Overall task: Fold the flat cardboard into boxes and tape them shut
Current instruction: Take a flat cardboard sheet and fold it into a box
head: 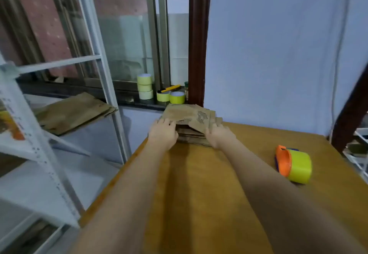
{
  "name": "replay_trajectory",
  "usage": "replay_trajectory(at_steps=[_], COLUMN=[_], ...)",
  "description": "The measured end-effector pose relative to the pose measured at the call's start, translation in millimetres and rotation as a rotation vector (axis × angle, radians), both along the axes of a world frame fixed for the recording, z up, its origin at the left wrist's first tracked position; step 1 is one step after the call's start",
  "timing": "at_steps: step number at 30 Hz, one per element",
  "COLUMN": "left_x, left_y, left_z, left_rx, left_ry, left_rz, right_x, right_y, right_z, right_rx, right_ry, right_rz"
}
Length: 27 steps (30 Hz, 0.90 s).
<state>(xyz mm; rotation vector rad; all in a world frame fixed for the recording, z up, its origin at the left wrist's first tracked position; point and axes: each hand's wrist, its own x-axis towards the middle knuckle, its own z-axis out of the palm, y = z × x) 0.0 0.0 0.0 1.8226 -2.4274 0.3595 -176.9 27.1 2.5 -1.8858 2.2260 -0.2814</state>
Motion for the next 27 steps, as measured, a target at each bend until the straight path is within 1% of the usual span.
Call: replay_trajectory(at_steps=[4, 6, 9, 15, 17, 21, 25, 27], left_x=[15.0, 15.6, 13.9, 6.6, 3.8, -3.4, -4.9, -4.2], left_y=[-38.4, -59.0, -85.0, -124.3, -133.5, -144.9, -142.6, -137.5], left_z=[-9.1, -11.9, -11.8, -15.0, -18.0, -26.9, -31.5, -32.6], left_rx=[0.012, 0.013, 0.032, 0.057, 0.096, 0.178, 0.107, 0.052], left_ry=[-0.042, -0.027, 0.038, 0.122, 0.155, 0.308, 0.312, 0.352], left_rz=[0.084, 0.101, 0.125, 0.157, 0.177, 0.228, 0.196, 0.178], right_x=[8.0, 11.0, 13.5, 13.9, 14.6, 19.5, 18.2, 17.1], right_y=[-32.9, -53.6, -80.6, -115.7, -123.4, -131.3, -131.9, -128.5], right_z=[-8.9, -11.9, -14.5, -25.4, -29.3, -34.7, -37.5, -35.3], right_rx=[0.008, -0.007, -0.053, -0.054, -0.051, -0.029, -0.022, -0.04], right_ry=[-0.04, -0.049, -0.047, -0.07, -0.069, -0.083, -0.133, -0.238], right_rz=[0.005, 0.017, -0.002, -0.055, -0.074, -0.094, -0.114, -0.124])
